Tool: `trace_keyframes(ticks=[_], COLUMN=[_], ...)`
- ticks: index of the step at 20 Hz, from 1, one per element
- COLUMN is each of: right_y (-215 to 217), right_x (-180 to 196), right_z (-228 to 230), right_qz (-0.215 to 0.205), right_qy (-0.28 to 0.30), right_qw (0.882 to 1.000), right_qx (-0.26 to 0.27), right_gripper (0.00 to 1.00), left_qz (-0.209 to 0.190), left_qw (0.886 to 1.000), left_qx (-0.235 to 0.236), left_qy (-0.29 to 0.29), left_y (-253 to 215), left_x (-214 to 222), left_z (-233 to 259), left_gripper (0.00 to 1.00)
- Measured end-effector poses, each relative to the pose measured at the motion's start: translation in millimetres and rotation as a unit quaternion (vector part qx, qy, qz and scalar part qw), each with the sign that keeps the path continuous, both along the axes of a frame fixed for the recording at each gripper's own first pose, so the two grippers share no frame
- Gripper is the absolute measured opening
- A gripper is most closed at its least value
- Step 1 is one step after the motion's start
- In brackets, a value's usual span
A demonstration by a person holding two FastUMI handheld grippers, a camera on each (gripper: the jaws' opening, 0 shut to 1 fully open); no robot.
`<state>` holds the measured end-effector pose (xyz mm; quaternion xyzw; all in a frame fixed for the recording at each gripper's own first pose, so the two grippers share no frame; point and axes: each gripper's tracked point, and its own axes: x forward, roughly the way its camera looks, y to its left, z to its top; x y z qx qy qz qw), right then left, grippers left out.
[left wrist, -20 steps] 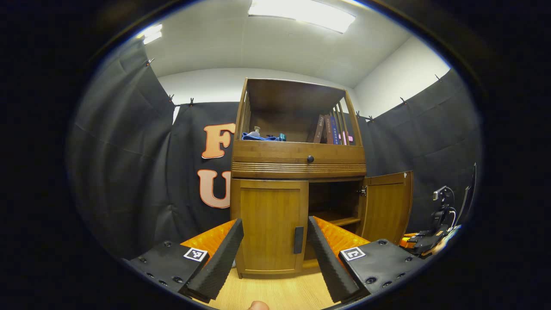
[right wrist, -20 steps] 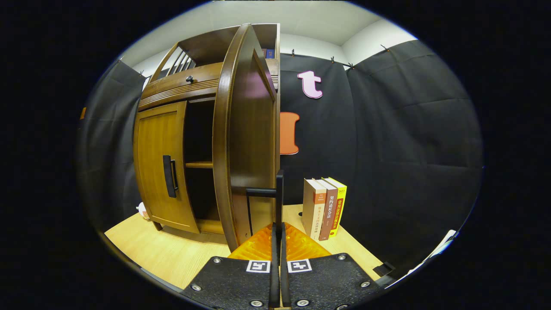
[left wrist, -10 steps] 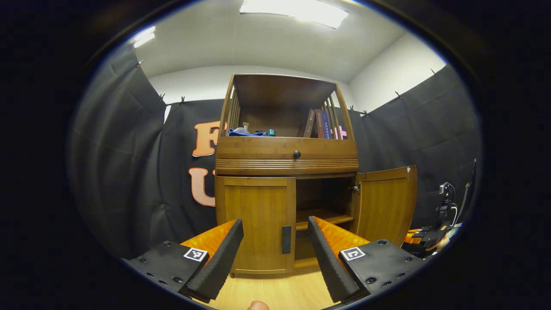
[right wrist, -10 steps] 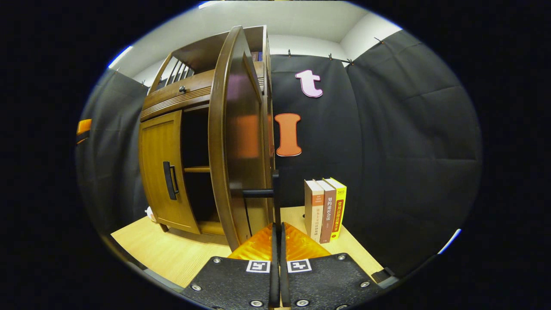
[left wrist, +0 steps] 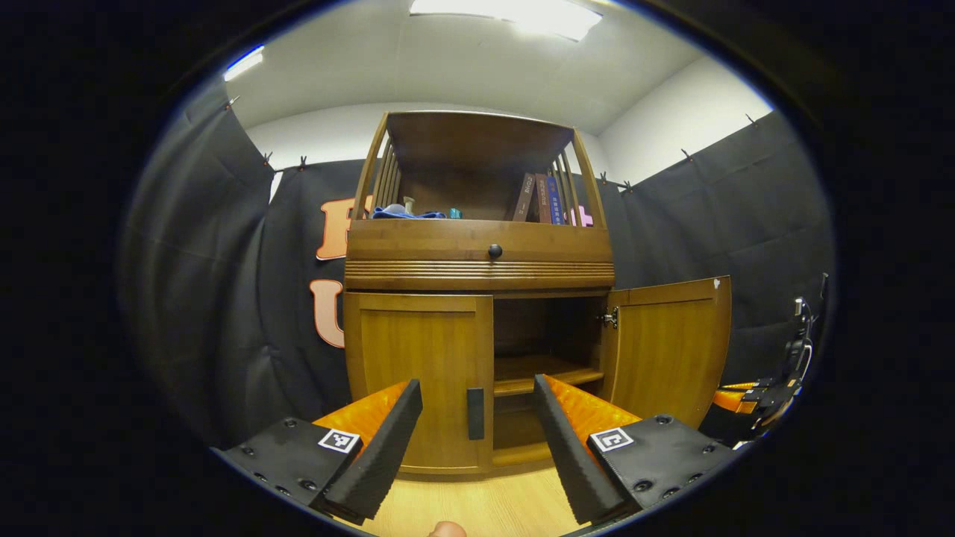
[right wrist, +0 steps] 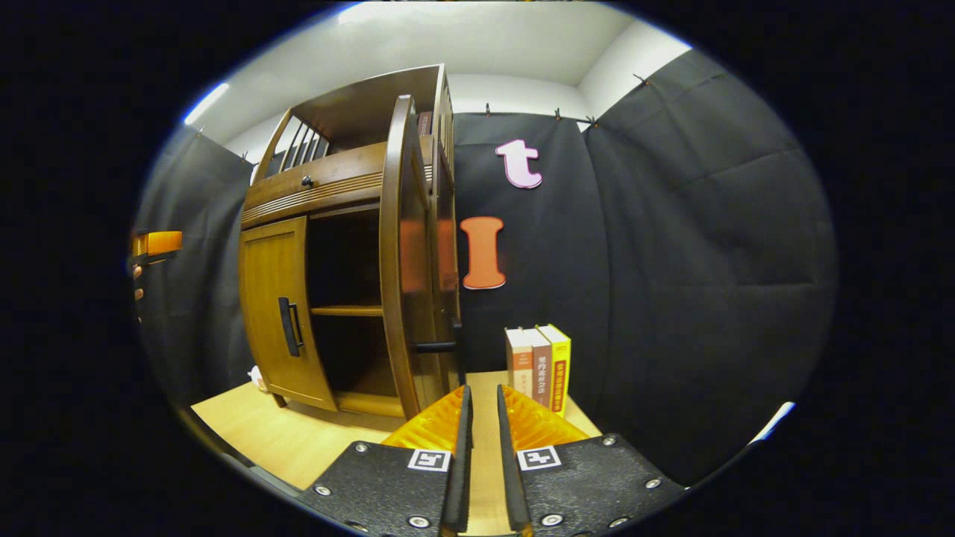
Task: Open the right door of the double-door shoe cabinet with the right hand, and open the left door with the left hand.
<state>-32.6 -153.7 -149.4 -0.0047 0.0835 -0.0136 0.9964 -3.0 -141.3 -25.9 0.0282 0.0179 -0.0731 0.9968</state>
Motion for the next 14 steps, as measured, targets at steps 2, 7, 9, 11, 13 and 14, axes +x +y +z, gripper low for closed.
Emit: trace_keyframes(ticks=[2, 7, 9, 11, 13, 14], right_y=[-3.1, -12.5, -22.8, -31.5, -37.3, -38.7], right_x=[-7.6, -21.3, -21.3, -21.5, -23.7, -23.6], right_z=[7.6, 15.0, 19.8, 21.6, 22.2, 21.5], right_qz=[-0.007, -0.030, -0.046, -0.060, -0.068, -0.071], right_qy=[-0.004, 0.004, 0.000, -0.001, 0.001, 0.003], right_qw=[1.000, 0.999, 0.999, 0.998, 0.998, 0.997], right_qx=[-0.003, 0.022, 0.022, 0.017, 0.016, 0.015], right_gripper=[0.24, 0.58, 0.80, 0.86, 0.92, 0.99], left_qz=[-0.001, 0.001, 0.005, 0.003, 0.001, 0.005], left_qw=[1.000, 0.999, 0.999, 0.999, 0.999, 0.998], left_qx=[0.001, 0.000, -0.001, -0.004, -0.004, -0.003], left_qy=[0.008, 0.032, 0.039, 0.044, 0.053, 0.056], left_y=[-2.2, -6.1, -5.3, -6.0, -6.1, -4.0], left_x=[7.8, 38.8, 57.3, 74.3, 94.5, 103.0], left_z=[-8.6, -38.6, -54.2, -69.1, -87.9, -96.7], left_gripper=[0.96, 0.94, 0.94, 0.94, 0.97, 0.99])
